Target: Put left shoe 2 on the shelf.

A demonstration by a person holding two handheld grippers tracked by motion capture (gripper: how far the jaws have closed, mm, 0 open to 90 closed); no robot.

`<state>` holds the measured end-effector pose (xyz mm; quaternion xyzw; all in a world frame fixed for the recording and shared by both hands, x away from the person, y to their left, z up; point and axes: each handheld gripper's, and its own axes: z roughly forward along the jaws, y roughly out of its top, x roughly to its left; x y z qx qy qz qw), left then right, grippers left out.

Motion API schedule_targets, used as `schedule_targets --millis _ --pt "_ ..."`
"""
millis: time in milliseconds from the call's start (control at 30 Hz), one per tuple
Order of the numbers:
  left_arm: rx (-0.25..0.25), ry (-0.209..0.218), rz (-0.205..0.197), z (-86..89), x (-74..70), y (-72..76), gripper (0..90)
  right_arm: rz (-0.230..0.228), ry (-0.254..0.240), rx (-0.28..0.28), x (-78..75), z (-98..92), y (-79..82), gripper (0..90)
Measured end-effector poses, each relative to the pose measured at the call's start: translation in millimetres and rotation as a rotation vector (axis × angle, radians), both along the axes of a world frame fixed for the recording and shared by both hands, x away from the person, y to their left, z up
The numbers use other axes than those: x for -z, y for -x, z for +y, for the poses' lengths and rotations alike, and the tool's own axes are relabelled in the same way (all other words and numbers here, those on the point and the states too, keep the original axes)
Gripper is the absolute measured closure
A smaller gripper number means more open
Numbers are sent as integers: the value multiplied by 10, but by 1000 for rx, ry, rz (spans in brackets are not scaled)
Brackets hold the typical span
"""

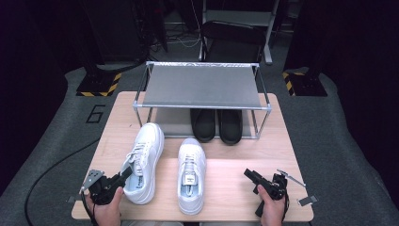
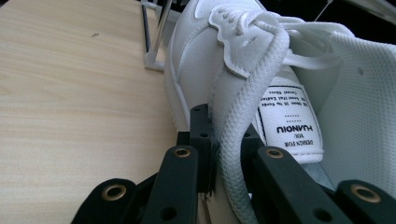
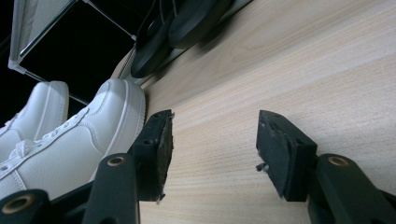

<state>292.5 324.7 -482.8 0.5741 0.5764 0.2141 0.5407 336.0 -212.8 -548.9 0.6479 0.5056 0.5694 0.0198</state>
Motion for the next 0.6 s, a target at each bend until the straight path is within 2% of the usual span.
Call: schedule_targets --millis 167,233,433,533,600 --pt "-1 1 -25 8 -76 20 828 9 -2 7 0 -5 5 457" --pt "-1 2 -56 12 -126 37 828 4 -4 3 -1 -3 3 455" --pt "-3 7 -88 24 -235 36 828 -3 0 2 0 1 -1 454" --pt "-4 5 -110 29 -321 27 827 -3 -6 3 -7 -4 3 453" --pt "2 11 -139 29 -407 12 827 -2 -7 4 -5 -7 3 453"
